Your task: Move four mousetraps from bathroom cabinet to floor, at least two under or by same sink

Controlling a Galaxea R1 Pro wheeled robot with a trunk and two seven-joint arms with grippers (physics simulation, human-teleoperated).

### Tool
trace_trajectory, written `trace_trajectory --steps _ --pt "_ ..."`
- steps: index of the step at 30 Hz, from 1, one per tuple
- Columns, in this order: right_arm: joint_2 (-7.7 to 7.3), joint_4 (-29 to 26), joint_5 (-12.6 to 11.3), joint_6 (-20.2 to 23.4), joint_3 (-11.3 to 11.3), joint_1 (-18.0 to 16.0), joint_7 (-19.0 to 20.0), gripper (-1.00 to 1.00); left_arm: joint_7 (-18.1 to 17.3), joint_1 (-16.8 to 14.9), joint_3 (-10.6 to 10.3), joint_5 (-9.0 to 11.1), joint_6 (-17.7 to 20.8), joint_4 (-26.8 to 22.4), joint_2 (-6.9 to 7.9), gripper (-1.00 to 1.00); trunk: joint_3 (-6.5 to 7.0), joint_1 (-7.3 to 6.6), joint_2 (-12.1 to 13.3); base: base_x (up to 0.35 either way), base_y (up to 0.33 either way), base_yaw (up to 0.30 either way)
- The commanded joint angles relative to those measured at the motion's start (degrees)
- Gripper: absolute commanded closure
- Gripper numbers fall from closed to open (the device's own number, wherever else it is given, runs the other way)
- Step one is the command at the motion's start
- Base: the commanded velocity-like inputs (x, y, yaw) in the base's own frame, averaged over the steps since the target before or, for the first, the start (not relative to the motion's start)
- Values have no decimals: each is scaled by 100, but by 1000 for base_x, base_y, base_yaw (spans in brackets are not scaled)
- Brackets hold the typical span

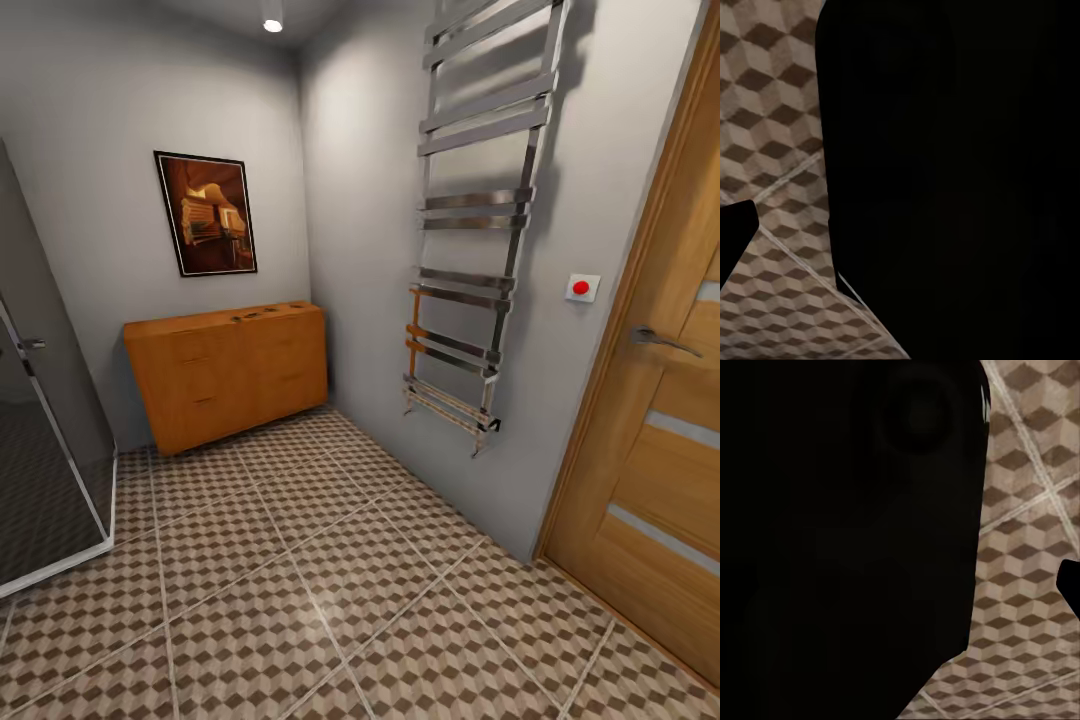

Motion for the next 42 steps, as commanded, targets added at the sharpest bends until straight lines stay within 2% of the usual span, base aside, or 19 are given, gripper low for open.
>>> trace_trajectory --steps 1,5,11,26,42 --pt "-18 -33 33 -33 23 -34 6 -100 -33 -34 13 16 -33 -33 -33 -100 -3 0 -3 0 0 0" --pt "-14 -76 32 -114 25 -165 3 -100 -76 -135 8 9 -107 -68 -92 -100 -3 0 -3 0 0 0" --pt "-24 -212 27 -235 34 -337 -5 -100 -45 -172 3 -19 -102 -222 -24 -100 -3 0 -3 0 0 0" --pt "-33 -530 26 -426 37 -377 -33 -100 -23 -184 1 -16 -105 -701 20 -100 -3 0 -3 0 0 0" --pt "-58 -528 30 -436 38 -378 -35 -100 -18 -184 -6 -17 -105 -703 18 -100 -3 0 -3 0 0 0"
